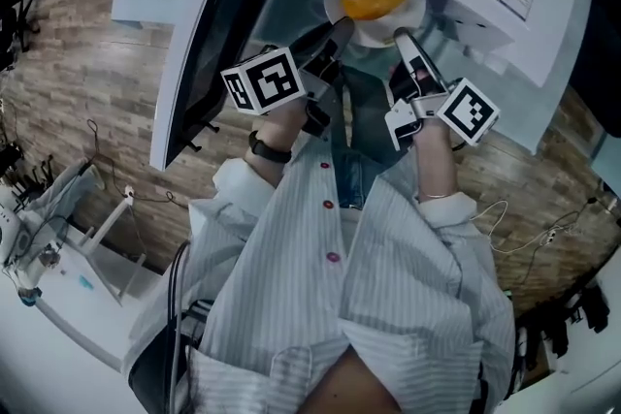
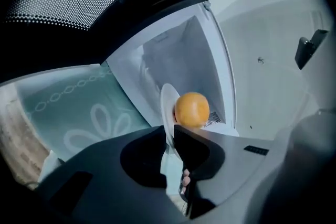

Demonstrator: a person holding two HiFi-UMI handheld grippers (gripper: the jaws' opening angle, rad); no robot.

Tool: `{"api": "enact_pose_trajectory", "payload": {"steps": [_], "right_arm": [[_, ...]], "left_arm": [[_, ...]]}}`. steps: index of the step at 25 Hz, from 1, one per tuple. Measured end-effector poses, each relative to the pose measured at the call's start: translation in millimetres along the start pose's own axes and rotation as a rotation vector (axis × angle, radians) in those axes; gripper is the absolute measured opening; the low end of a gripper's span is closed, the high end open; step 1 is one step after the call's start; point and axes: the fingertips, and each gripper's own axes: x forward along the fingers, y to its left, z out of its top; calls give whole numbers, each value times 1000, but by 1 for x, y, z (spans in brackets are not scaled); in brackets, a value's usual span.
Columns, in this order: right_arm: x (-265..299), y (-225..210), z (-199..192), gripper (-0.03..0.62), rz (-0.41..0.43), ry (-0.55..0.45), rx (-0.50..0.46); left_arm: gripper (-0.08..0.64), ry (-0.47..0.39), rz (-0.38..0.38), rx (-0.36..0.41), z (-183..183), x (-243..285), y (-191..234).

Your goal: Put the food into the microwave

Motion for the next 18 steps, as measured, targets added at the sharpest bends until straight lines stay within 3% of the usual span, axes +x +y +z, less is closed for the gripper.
{"api": "enact_pose_trajectory", "payload": {"steps": [18], "right_arm": [[34, -28, 6, 42, -20, -45, 9]], "left_arm": [[43, -28, 16, 12, 12, 25, 35]]}}
